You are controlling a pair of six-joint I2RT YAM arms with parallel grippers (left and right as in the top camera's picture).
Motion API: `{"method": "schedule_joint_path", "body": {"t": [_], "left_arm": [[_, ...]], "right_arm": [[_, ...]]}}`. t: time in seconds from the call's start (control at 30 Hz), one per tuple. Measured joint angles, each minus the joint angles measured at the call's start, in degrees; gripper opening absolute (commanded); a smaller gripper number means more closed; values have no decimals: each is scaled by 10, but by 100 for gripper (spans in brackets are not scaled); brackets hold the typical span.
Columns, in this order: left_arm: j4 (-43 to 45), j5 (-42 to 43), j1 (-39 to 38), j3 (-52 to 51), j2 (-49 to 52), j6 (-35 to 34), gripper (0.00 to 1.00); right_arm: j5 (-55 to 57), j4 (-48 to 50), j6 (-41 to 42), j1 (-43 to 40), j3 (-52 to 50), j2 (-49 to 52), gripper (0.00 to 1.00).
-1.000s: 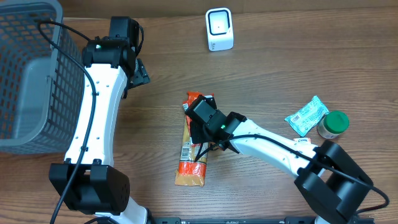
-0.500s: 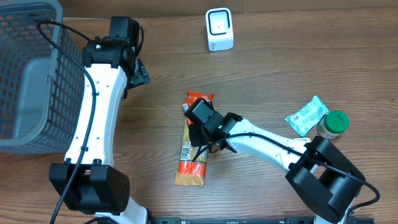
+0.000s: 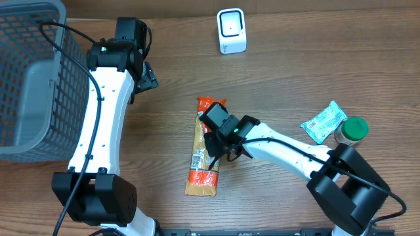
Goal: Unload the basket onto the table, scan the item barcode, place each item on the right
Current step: 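Lower the right gripper onto the spaghetti bag and close it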
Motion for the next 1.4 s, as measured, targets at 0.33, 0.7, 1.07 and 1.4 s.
{"method": "schedule_joint_path", "body": {"t": [0.33, 0.7, 1.07, 1.4], "left_arm": [[0, 0, 0, 0, 0, 0, 100], [0, 0, 0, 0, 0, 0, 100], [0, 0, 0, 0, 0, 0, 100], [0, 0, 0, 0, 0, 0, 100]], "right_arm": [[-54, -45, -91, -45, 0, -5, 14], [-86, -44, -126, -45, 0, -5, 4], [-127, -49, -242, -45, 0, -5, 7], [-144, -49, -291, -45, 0, -5, 33]]}}
